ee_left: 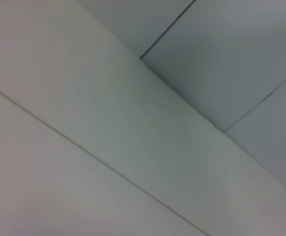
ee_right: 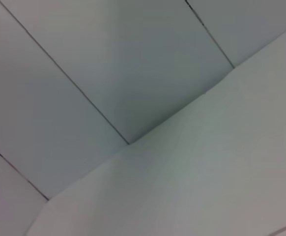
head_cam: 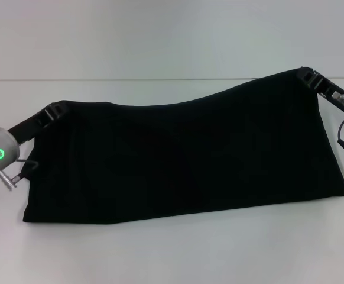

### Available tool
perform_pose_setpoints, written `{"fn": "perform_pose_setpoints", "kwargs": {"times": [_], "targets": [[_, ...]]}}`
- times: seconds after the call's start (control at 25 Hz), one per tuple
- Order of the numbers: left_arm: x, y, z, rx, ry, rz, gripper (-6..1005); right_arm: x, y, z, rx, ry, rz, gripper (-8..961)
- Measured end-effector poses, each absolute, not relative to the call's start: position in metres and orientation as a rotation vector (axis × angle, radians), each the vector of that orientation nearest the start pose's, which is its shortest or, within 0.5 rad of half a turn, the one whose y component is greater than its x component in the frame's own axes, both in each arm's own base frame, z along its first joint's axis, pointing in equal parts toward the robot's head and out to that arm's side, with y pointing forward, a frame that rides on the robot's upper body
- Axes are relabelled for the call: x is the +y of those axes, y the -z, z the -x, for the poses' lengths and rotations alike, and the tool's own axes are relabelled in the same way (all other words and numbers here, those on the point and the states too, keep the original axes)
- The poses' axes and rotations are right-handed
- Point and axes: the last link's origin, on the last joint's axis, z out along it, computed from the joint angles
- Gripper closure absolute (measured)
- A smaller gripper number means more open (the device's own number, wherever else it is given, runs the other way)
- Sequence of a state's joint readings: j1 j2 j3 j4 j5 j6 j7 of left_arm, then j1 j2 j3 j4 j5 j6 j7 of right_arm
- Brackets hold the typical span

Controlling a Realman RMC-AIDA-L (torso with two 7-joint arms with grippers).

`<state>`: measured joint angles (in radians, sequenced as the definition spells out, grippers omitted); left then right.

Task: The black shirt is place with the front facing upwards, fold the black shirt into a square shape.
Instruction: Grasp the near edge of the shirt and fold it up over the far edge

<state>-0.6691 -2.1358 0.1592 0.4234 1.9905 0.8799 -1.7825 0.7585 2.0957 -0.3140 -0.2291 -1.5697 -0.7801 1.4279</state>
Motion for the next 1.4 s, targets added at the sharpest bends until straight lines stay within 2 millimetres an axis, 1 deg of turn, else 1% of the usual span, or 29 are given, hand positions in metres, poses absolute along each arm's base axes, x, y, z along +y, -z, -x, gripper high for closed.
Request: {"fn": "perform_pose_setpoints", "kwargs": {"times": [0.12, 0.44, 0.6, 0.76, 0.96, 1.0, 1.24, 1.4], "targets": [[0.401, 0.003, 0.319, -1.516, 0.887, 1.613, 938, 0.435, 0.012, -0.285, 1.313, -0.914, 1.652, 846], [0.408, 0.015, 0.316, -1.541, 0.891, 1.525, 919, 0.437, 0.011, -0.283, 1.204, -0.870, 1.657, 839], [0.409, 0.022, 0.312, -1.493, 0.896, 1.539, 910, 0.438, 0.012, -0.282, 1.172, -0.856, 1.657, 835], [0.407, 0.028, 0.310, -1.471, 0.920, 1.521, 900, 0.439, 0.013, -0.282, 1.175, -0.842, 1.658, 677], [0.406, 0.029, 0.311, -1.467, 0.910, 1.517, 698, 0.436, 0.015, -0.285, 1.185, -0.839, 1.655, 444], [0.406, 0.029, 0.312, -1.467, 0.906, 1.516, 670, 0.435, 0.015, -0.287, 1.189, -0.841, 1.652, 395], [0.397, 0.029, 0.323, -1.483, 0.885, 1.500, 500, 0.423, 0.013, -0.297, 1.192, -0.867, 1.653, 213], [0.388, 0.028, 0.334, -1.505, 0.879, 1.478, 365, 0.413, 0.011, -0.305, 1.187, -0.890, 1.654, 216]]}}
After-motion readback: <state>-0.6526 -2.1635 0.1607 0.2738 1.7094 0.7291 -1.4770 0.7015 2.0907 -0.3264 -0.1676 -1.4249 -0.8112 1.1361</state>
